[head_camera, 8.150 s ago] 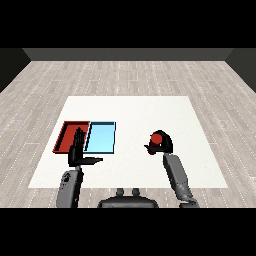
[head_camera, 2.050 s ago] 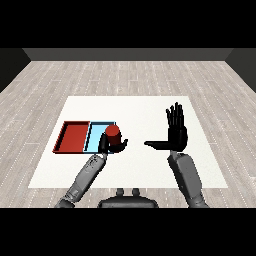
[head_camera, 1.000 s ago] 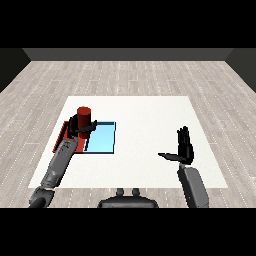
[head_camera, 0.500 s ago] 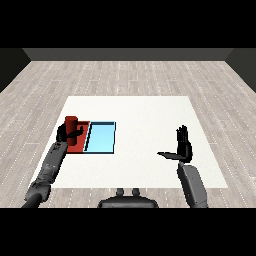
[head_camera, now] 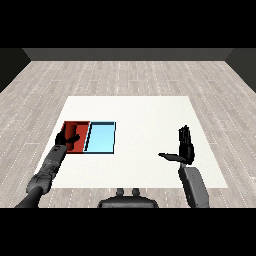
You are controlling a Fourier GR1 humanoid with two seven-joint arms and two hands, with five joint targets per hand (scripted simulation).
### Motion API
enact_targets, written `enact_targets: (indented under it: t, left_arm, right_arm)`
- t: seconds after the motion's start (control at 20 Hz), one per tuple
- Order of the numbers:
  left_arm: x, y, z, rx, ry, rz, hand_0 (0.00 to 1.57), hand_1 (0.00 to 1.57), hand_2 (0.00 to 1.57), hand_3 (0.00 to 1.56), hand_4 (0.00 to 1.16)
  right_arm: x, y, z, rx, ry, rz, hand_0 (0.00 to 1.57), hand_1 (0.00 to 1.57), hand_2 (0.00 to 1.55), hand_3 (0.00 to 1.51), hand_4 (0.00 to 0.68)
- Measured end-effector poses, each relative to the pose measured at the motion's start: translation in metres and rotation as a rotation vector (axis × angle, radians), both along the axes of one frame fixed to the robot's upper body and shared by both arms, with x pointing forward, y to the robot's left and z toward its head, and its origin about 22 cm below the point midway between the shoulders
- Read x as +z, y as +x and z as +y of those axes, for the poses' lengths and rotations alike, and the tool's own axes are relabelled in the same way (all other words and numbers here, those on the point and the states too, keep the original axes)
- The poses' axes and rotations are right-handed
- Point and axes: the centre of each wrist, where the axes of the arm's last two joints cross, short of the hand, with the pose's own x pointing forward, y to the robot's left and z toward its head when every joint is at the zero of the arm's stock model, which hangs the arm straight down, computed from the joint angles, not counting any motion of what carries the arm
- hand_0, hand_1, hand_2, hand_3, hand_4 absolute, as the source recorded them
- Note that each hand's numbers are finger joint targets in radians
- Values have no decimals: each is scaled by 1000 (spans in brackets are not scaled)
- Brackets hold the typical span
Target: Pick the red can and put it in the red box
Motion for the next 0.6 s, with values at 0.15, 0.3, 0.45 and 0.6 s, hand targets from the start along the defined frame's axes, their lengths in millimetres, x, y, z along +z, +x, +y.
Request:
enact_targets:
  t: [0.15,0.3,0.45,0.6]
  left_arm:
    - [-1,1,0,18,-41,28,714,714,696,0,505]
    - [-6,-3,1,-29,-41,86,0,0,0,0,644]
    - [-3,-5,11,-62,14,177,0,0,0,0,0]
    - [5,1,12,-59,36,247,0,0,0,0,0]
  right_arm:
    - [1,0,3,4,4,-15,0,0,0,0,0]
    - [2,1,4,7,15,-26,0,0,0,0,0]
    - [3,1,6,18,15,-34,0,0,0,0,0]
    - [-1,-3,8,27,24,-40,0,0,0,0,0]
